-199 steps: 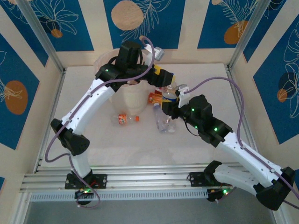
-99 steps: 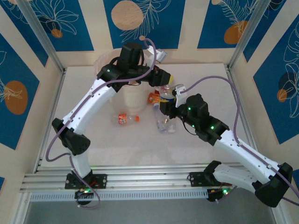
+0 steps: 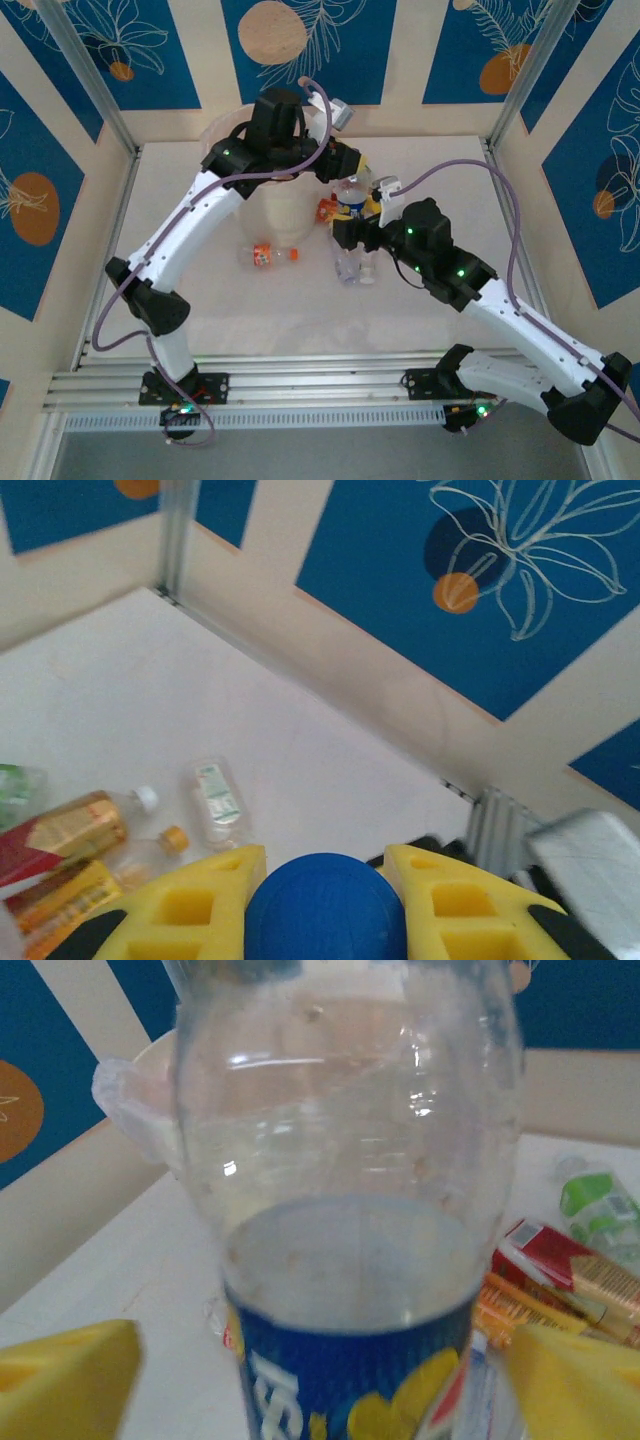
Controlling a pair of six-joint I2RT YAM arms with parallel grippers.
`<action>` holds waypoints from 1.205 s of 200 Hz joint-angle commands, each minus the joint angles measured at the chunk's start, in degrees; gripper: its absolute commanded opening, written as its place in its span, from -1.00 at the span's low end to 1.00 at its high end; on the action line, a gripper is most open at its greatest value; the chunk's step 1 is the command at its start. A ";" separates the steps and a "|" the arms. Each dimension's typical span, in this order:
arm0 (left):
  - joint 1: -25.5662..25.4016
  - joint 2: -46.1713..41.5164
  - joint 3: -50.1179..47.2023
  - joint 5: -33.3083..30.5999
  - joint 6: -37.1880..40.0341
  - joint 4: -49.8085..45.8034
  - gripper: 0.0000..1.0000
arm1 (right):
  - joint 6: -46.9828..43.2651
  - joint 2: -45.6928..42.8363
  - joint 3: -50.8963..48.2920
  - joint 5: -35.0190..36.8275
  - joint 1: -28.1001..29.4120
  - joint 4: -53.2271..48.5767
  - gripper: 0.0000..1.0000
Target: Put the plastic bottles in the bin
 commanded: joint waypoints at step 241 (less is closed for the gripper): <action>24.31 -1.30 9.96 -12.70 -4.80 2.67 -0.74 | 10.42 -10.94 -0.04 18.56 0.16 -17.82 0.99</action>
